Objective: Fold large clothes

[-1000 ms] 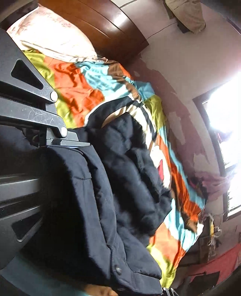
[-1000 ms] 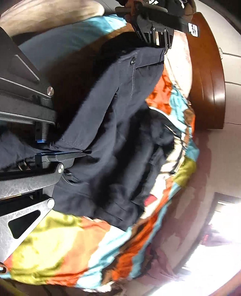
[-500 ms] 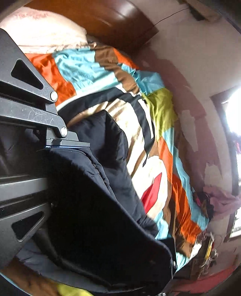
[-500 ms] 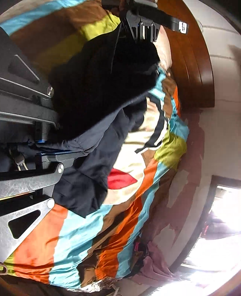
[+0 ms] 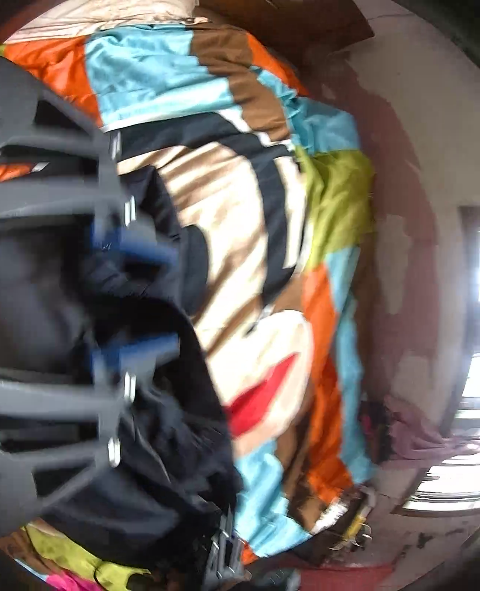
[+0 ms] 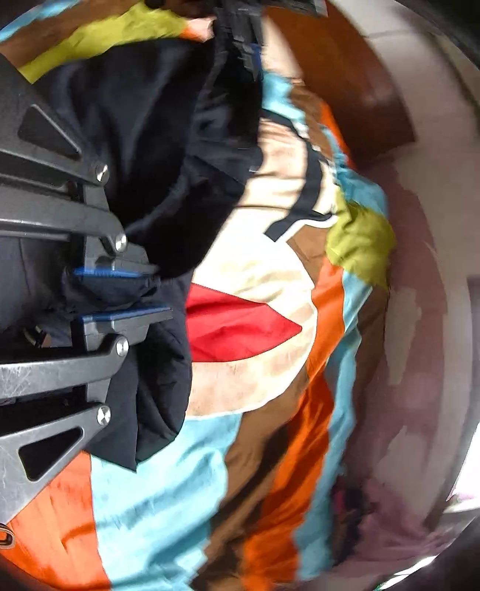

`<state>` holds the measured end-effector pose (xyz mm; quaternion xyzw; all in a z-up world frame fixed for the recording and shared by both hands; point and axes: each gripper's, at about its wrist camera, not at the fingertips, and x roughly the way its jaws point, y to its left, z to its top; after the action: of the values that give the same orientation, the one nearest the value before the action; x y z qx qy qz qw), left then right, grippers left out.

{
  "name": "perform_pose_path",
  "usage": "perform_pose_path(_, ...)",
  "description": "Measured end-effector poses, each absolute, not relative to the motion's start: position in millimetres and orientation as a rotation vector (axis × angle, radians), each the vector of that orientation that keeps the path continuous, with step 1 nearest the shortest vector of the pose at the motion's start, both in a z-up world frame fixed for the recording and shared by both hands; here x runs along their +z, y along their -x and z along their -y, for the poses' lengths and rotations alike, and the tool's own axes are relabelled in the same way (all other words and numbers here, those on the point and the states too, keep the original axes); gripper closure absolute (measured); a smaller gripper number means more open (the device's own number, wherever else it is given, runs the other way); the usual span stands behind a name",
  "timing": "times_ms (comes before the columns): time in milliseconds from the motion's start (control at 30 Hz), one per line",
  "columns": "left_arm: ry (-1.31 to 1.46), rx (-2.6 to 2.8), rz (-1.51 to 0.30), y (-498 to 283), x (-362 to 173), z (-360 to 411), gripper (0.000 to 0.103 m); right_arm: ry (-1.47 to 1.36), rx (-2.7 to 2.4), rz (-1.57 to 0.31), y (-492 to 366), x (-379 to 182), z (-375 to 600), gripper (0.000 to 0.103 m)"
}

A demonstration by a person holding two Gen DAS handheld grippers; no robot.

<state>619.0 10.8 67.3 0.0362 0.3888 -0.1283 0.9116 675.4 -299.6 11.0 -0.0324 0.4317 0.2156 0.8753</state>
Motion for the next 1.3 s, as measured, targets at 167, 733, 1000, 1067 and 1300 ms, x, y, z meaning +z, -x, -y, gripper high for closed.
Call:
perform_pose_path(167, -0.006, -0.242, -0.702, -603, 113, -28, 0.033, 0.034, 0.379, -0.809, -672, 52, 312, 0.054)
perform_pose_path(733, -0.063, -0.369, -0.678, -506, 29, 43, 0.021, 0.242, 0.435, -0.585, -536, 49, 291, 0.012)
perform_pose_path(1000, -0.059, -0.208, -0.620, -552, -17, 58, 0.001, 0.370, 0.407, -0.638, -570, -35, 265, 0.010)
perform_pose_path(1067, -0.038, -0.178, -0.597, -563, -21, 55, 0.001, 0.333, 0.380, -0.619, -586, -39, 268, 0.008)
perform_pose_path(1300, 0.053, -0.150, -0.594, -595, -35, 39, 0.001, 0.191, 0.375, -0.706, -645, -54, 286, 0.000)
